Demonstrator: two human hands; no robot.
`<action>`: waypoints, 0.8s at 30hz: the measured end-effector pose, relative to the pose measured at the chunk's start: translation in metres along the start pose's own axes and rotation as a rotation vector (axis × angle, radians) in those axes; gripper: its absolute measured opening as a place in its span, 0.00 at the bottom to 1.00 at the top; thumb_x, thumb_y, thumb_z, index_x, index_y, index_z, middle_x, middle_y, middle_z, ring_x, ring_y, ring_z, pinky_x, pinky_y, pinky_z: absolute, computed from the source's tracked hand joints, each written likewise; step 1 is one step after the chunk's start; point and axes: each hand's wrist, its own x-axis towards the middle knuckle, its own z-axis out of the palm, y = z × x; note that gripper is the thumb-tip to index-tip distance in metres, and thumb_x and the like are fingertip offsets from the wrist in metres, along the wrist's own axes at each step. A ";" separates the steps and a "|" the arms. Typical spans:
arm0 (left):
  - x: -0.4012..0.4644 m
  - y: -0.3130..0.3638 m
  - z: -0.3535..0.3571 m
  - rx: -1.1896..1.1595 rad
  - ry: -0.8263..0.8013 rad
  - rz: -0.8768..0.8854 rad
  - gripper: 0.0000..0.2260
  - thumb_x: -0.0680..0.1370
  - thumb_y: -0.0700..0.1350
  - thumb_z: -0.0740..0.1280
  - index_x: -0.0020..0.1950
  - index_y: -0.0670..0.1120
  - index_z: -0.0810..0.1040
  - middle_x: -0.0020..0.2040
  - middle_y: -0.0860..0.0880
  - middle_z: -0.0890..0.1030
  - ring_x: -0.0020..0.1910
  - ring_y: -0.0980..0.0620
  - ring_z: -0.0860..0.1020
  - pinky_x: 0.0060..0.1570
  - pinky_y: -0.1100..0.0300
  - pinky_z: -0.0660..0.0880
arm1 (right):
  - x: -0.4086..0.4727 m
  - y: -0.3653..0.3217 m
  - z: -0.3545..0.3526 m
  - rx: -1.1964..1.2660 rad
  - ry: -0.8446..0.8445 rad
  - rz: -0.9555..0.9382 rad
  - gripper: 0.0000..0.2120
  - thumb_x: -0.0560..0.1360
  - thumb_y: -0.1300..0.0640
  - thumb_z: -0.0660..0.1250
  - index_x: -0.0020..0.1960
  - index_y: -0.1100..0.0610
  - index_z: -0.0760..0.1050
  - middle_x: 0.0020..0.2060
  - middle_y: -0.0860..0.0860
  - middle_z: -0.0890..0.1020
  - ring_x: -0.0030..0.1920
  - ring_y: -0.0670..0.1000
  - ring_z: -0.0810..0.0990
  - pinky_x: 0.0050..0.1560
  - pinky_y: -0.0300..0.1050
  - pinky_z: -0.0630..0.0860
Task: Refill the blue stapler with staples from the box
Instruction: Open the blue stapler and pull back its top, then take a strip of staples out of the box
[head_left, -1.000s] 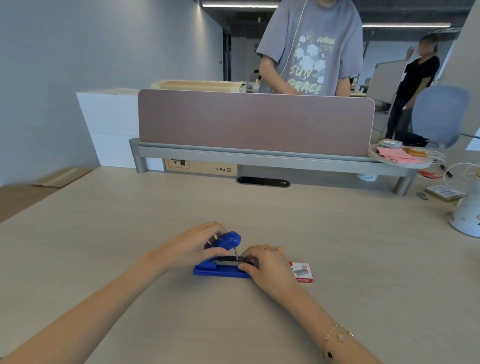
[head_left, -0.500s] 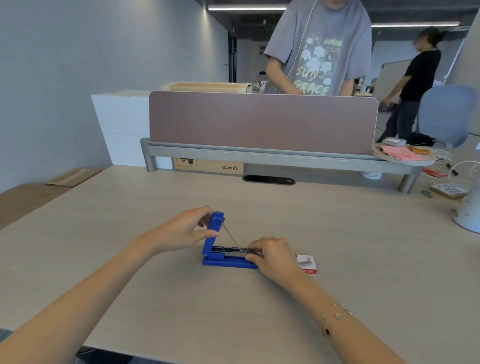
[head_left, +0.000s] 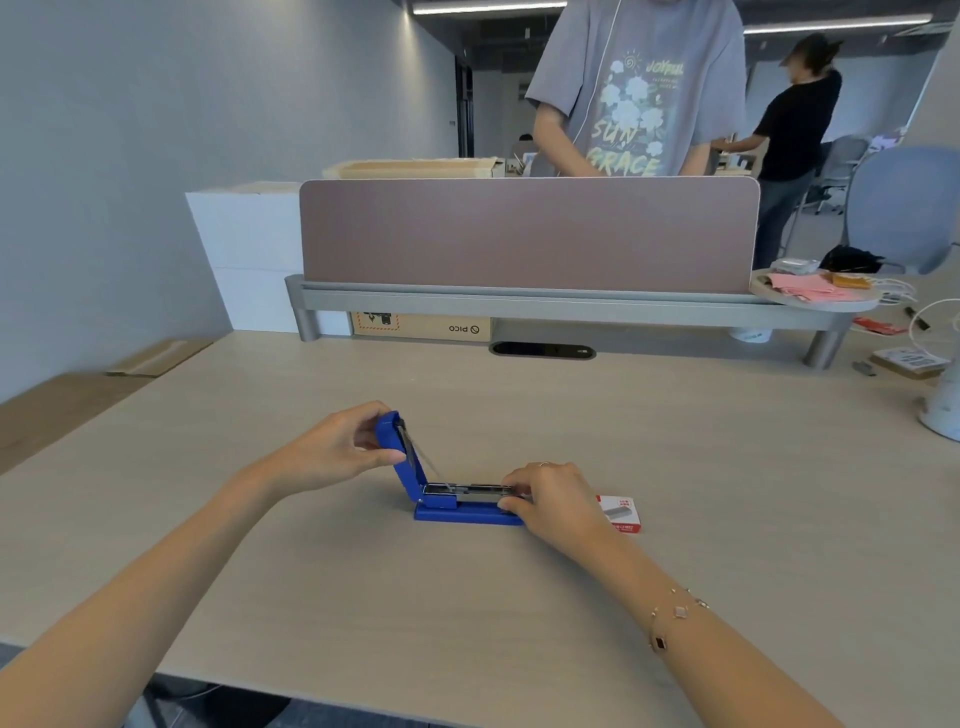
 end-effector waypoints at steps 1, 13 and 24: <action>-0.002 -0.004 -0.004 0.012 0.005 -0.004 0.08 0.73 0.40 0.72 0.50 0.44 0.75 0.44 0.54 0.82 0.45 0.56 0.82 0.46 0.68 0.76 | 0.000 0.000 0.000 0.003 0.006 -0.002 0.10 0.75 0.51 0.64 0.52 0.53 0.79 0.49 0.52 0.83 0.51 0.55 0.78 0.55 0.48 0.70; -0.024 -0.060 -0.015 0.131 0.016 -0.097 0.11 0.67 0.48 0.77 0.45 0.52 0.79 0.45 0.54 0.81 0.41 0.58 0.78 0.47 0.62 0.75 | 0.000 -0.004 -0.003 -0.001 -0.009 -0.007 0.09 0.75 0.51 0.64 0.50 0.54 0.79 0.47 0.53 0.83 0.44 0.53 0.74 0.51 0.46 0.69; -0.028 -0.072 -0.001 0.167 0.059 -0.157 0.09 0.67 0.43 0.77 0.44 0.51 0.81 0.46 0.50 0.81 0.41 0.57 0.79 0.47 0.59 0.75 | -0.001 -0.003 -0.001 0.004 -0.014 -0.001 0.07 0.75 0.51 0.64 0.47 0.53 0.78 0.44 0.52 0.82 0.42 0.52 0.72 0.47 0.46 0.66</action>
